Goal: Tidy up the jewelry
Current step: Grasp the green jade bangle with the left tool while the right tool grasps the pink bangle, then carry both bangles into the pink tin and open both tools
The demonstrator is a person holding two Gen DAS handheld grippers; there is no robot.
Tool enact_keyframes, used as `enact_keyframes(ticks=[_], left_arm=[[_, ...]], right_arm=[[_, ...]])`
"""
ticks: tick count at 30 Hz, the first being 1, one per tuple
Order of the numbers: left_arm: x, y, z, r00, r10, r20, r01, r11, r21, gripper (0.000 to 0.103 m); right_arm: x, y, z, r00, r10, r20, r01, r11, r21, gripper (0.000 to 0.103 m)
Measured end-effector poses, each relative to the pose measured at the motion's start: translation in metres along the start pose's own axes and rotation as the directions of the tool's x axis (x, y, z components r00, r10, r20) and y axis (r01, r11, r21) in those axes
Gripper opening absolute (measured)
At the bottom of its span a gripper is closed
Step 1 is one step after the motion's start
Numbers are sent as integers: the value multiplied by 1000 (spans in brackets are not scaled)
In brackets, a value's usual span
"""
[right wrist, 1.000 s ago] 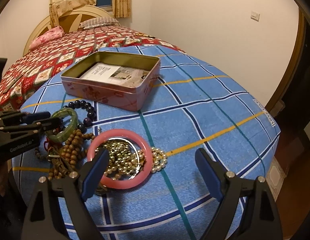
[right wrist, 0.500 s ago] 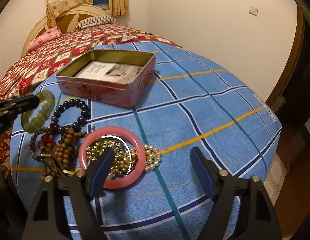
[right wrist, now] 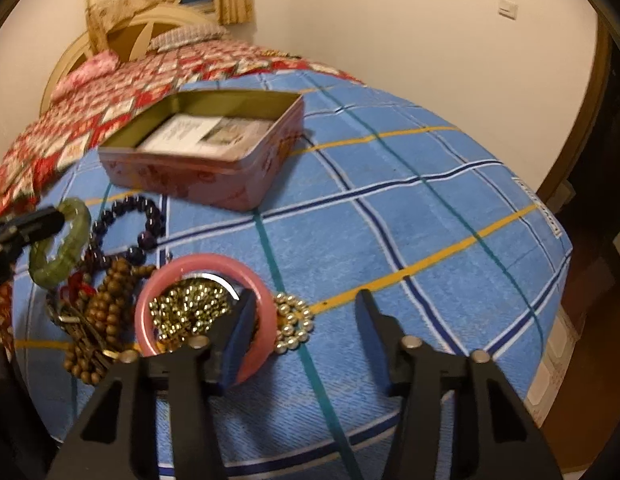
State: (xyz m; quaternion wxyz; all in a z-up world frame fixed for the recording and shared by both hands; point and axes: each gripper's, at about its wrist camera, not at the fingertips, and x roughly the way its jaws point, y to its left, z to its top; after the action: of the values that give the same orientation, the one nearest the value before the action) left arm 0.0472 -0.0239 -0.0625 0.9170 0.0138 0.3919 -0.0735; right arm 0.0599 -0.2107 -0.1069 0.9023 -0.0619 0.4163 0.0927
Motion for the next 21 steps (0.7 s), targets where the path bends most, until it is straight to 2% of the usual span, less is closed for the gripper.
enact_keyframes(ticks=[1,11,12,13,15,18,21], left_arm=[[0,0,0,1000,0,0,0,1000,0,8],[-1,0,-2,1000,-5,-1,5,1000,-7,8],[-1,0,-2,1000,-5,-1,5,1000,-10,8],[-1,1,-2,1000,-6,0,6,1000,-11,8],[-3,2,-2,1000,-8,2,8,1000,-15,8],[-5,4,-2,1000,-10,8,10,1000,-20,8],[-8,5,-1,1000,-11,15,11,1000,-26,8]], right_arm=[[2,1,-1,1000,7,-3,-7,1000,-6,39],[10,12,8,1000,-5,13,6,994,-113,39],[10,13,9,1000,1,11,0,992,-126,33],[11,16,10,1000,14,6,-13,990,-141,23],[12,21,11,999,33,-2,-33,986,-162,15],[11,26,10,1000,28,-1,-28,983,-181,13],[8,18,9,995,97,0,-97,988,-123,12]])
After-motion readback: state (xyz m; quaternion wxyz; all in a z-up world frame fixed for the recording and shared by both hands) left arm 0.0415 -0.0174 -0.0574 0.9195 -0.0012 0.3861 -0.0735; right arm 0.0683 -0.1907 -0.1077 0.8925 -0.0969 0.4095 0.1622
